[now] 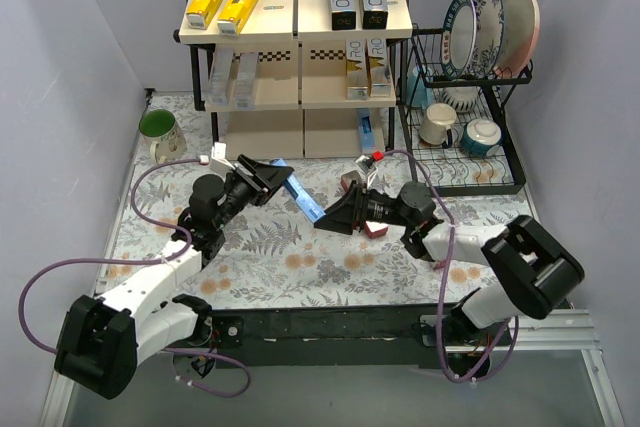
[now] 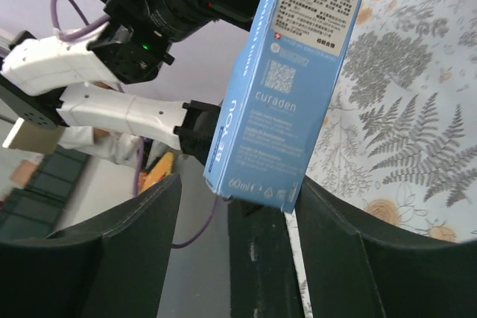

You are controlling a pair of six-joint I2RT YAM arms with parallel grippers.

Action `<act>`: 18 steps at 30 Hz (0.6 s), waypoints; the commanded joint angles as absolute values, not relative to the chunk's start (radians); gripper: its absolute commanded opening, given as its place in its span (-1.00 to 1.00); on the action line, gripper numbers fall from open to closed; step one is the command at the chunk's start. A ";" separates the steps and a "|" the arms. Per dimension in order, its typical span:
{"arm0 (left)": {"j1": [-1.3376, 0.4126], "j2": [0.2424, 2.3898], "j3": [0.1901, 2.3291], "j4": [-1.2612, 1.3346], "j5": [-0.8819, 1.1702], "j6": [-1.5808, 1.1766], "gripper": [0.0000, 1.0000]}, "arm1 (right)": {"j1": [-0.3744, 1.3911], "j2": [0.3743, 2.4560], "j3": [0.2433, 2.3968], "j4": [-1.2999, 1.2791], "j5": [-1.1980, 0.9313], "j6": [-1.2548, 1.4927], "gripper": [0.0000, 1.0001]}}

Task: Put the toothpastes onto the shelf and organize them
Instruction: Pick up the toothpaste from the center of the board.

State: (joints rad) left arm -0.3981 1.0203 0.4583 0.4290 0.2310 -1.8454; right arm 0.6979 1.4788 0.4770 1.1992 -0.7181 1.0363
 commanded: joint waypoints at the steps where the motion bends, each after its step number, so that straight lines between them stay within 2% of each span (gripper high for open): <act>1: -0.393 0.983 0.515 0.252 0.131 -1.770 -0.53 | 0.699 1.344 0.537 0.958 -0.664 0.758 0.42; 7: -0.393 0.973 0.592 0.076 0.058 -1.776 -0.54 | 0.732 1.197 0.604 0.583 -0.490 0.408 0.47; 11: -0.394 0.989 0.641 -0.046 0.012 -1.799 -0.55 | 0.825 1.151 0.647 0.387 -0.274 0.175 0.48; 15: -0.394 1.019 0.692 -0.144 0.011 -1.809 -0.55 | 0.984 1.140 0.658 0.341 -0.010 -0.046 0.50; 18: -0.393 1.026 0.715 -0.184 0.012 -1.830 -0.55 | 1.099 1.146 0.621 0.414 0.229 -0.220 0.51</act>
State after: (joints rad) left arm -0.3958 1.0275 0.6563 -0.0872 0.0341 -1.8004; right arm 0.9817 1.1534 0.6289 0.4095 -0.1219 0.0803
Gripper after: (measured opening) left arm 0.463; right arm 0.753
